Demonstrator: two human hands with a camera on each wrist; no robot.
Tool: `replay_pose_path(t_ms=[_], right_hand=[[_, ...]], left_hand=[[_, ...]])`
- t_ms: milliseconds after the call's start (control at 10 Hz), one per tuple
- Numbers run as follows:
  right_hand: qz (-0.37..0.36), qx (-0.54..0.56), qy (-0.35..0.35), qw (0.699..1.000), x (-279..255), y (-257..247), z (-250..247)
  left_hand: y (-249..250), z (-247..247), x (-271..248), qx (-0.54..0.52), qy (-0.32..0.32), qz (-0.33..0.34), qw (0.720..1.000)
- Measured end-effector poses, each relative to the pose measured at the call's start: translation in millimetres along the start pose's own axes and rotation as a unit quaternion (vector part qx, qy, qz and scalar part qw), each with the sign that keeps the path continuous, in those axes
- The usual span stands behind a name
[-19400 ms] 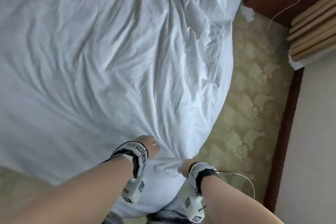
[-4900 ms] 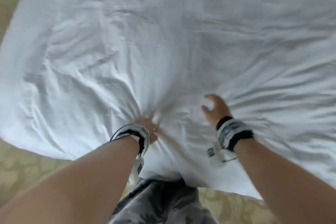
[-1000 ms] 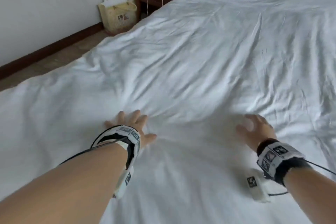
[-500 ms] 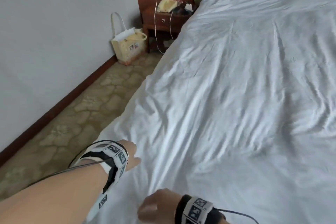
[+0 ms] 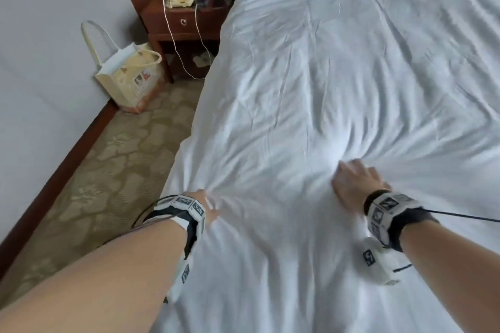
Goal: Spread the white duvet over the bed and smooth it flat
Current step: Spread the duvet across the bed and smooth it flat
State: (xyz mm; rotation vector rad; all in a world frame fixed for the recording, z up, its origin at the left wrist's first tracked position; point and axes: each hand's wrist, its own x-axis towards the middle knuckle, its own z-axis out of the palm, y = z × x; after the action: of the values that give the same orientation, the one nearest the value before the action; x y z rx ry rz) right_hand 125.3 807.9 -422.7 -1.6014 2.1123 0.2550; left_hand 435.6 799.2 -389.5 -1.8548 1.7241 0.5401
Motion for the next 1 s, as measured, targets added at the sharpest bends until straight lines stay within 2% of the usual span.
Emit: replay_pose_path(t_ms=[100,200,300,400,500,600,700,800,900,1000], right_hand=[[-0.183,0.024,-0.059,0.981,-44,-124,38],[-0.340,0.003,-0.199,0.919,-82,-202,71],[-0.280,0.142,-0.187,0.931,-102,-200,46],[-0.212,0.265,-0.107,0.935,-89,-164,31],[-0.006,0.196,0.137,0.971,-51,-87,31],[0.265,0.119,0.076,0.954,-34,-56,22],[0.282,0.124,-0.026,0.951,-6,-128,33],[0.264,0.139,-0.068,0.952,16,-198,51],[0.300,0.144,-0.076,0.940,22,-197,51],[0.310,0.144,-0.082,0.936,26,-193,49]], left_hand=[[-6,-37,25,0.045,0.068,-0.003,0.997],[28,-75,48,0.030,0.152,0.087,0.984],[72,-77,73,0.032,0.090,0.243,0.965],[86,-53,104,0.071,0.013,0.288,0.955],[61,-41,131,0.084,0.033,0.330,0.940],[22,-48,152,0.081,0.019,0.358,0.930],[-22,-62,175,0.113,0.000,0.348,0.931],[-66,-75,209,0.080,-0.034,0.341,0.936],[-83,-89,230,0.039,-0.040,0.307,0.950],[-73,-119,236,0.082,-0.007,0.278,0.957]])
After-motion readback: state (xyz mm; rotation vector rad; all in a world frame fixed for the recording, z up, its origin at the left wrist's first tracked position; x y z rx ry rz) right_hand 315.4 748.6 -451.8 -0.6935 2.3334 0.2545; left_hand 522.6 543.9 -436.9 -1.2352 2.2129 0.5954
